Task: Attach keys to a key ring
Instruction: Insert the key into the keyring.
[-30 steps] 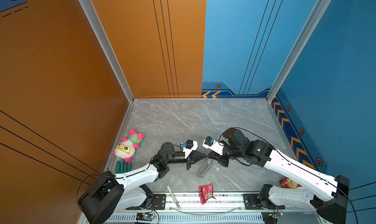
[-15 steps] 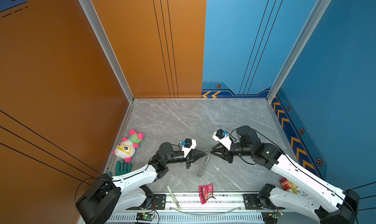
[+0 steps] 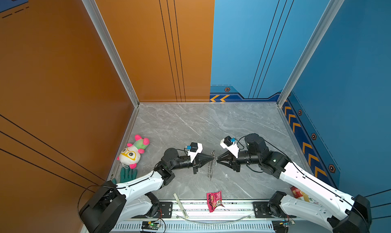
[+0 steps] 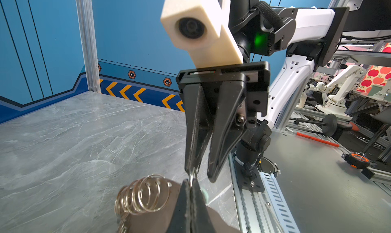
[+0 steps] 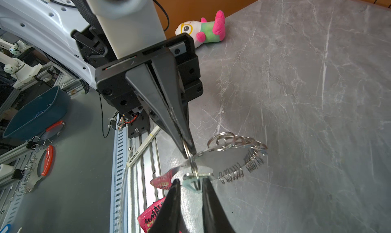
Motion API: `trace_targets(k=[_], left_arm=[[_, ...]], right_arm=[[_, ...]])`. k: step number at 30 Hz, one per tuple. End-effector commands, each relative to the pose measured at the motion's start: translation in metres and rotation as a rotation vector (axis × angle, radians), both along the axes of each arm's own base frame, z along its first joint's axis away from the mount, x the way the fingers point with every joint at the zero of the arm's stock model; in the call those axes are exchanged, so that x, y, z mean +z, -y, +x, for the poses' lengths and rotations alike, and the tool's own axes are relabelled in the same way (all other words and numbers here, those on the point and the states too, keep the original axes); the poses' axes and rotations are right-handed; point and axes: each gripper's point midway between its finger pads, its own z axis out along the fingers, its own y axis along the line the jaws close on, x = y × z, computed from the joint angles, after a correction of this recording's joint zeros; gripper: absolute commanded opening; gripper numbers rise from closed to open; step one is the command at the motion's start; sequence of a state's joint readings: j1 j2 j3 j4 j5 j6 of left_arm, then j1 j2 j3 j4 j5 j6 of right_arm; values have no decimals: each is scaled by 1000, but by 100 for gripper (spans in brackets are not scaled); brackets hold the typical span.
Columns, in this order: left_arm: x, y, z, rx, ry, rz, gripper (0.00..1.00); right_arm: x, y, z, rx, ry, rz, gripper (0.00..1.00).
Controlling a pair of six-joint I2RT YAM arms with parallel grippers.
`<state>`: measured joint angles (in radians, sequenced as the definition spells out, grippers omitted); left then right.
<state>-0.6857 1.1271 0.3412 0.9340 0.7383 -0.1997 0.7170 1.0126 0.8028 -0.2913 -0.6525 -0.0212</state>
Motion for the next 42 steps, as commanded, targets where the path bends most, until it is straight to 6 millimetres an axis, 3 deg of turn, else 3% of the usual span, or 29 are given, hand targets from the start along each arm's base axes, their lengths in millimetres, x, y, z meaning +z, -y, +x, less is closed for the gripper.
trace_targets(k=[1, 13, 20, 26, 42], left_arm=[[13, -3, -5, -16, 41, -43, 0], [13, -2, -9, -47, 39, -41, 0], [12, 0, -10, -58, 34, -38, 0], [12, 0, -9, -51, 35, -39, 0], [20, -9, -6, -2, 57, -84, 0]], right_arm=[[5, 0, 7, -19, 23, 13, 19], [12, -5, -1, 40, 20, 38, 14], [15, -5, -5, 55, 28, 47, 0], [14, -5, -6, 55, 32, 41, 0], [-13, -6, 0, 17, -36, -41, 0]])
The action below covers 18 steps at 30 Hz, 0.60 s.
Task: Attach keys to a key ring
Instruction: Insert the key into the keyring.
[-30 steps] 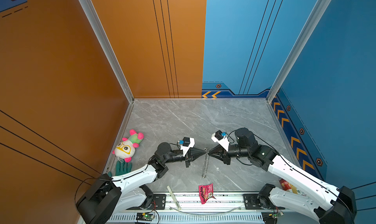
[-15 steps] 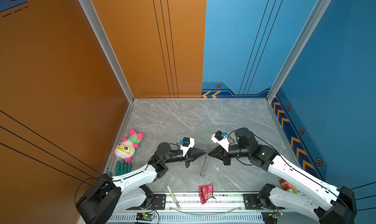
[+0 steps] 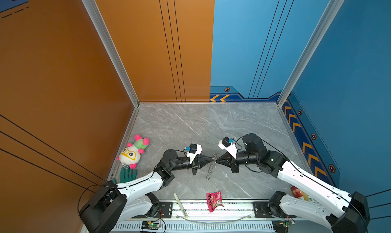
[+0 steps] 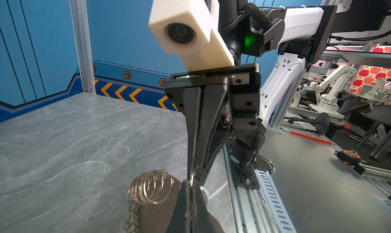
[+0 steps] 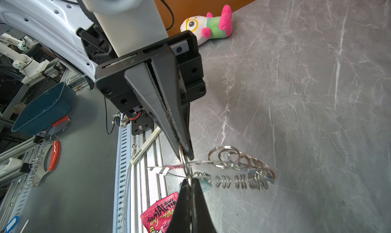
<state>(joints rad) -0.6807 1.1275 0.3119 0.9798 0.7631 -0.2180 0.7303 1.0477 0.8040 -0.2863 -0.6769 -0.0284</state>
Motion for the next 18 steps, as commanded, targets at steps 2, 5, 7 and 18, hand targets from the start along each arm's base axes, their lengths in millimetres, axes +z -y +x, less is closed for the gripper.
trace_targets(k=[2, 5, 7, 18], left_arm=[[25, -7, 1, 25, 66, -85, 0], [27, -9, 1, 30, 70, -101, 0], [28, -10, 1, 29, 72, -111, 0], [33, -10, 0, 17, 88, -137, 0]], right_arm=[[-6, 0, 5, -18, -31, -26, 0], [-4, -3, 2, 7, -88, 4, 0], [-1, -6, 1, 9, -128, 24, 0], [-6, -5, 9, -68, -155, 34, 0]])
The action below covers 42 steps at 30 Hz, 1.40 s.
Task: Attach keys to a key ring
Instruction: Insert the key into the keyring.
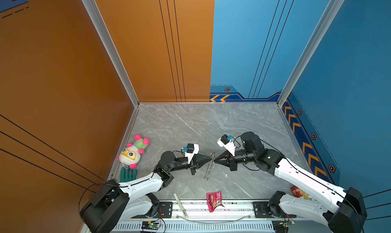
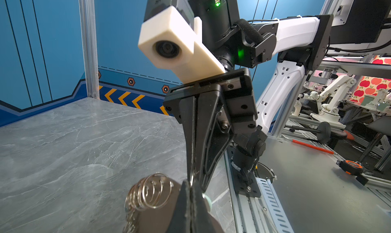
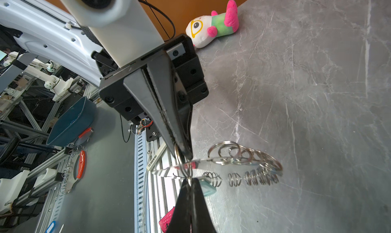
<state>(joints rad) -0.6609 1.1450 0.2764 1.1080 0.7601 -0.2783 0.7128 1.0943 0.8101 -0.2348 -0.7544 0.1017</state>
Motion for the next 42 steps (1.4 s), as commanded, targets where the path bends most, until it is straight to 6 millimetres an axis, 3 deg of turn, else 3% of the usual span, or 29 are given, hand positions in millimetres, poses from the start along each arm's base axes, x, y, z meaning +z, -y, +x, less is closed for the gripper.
trace_targets(k=[1, 15, 25, 35, 42], left_arm=[[28, -4, -3, 1, 90, -82, 0], [30, 2, -3, -17, 76, -111, 0], [25, 0, 3, -9, 61, -119, 0], [22, 1, 7, 1, 53, -108, 0], [19, 1, 9, 18, 50, -98, 0]], right_arm=[[-9, 2, 8, -57, -24, -20, 0], [-9, -5, 28, -110, 11, -37, 2], [-3, 22, 41, -221, 76, -57, 12], [11, 27, 40, -232, 101, -29, 21], [16, 19, 28, -230, 177, -55, 33]])
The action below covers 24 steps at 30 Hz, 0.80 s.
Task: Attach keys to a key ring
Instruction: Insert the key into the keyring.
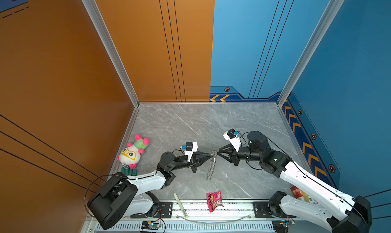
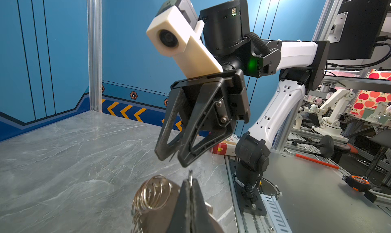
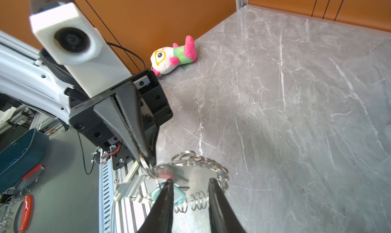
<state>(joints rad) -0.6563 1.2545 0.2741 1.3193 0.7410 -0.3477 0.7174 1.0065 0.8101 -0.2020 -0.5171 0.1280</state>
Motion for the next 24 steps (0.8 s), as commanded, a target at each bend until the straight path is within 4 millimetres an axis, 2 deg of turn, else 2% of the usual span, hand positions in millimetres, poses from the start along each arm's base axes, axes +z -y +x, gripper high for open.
trace_targets(k=[1, 7, 14, 24], left_arm=[[11, 0, 1, 5, 42, -23, 0], [11, 0, 0, -3, 42, -24, 0], [10, 1, -1, -2, 40, -23, 0], [8, 0, 1, 5, 37, -19, 0]], right_arm=[[-7, 3, 0, -31, 30, -55, 34], [-10, 2, 7, -53, 40, -81, 35], [-9, -4, 2, -21, 40, -81, 37], [-1, 8, 5, -82, 93, -105, 44]])
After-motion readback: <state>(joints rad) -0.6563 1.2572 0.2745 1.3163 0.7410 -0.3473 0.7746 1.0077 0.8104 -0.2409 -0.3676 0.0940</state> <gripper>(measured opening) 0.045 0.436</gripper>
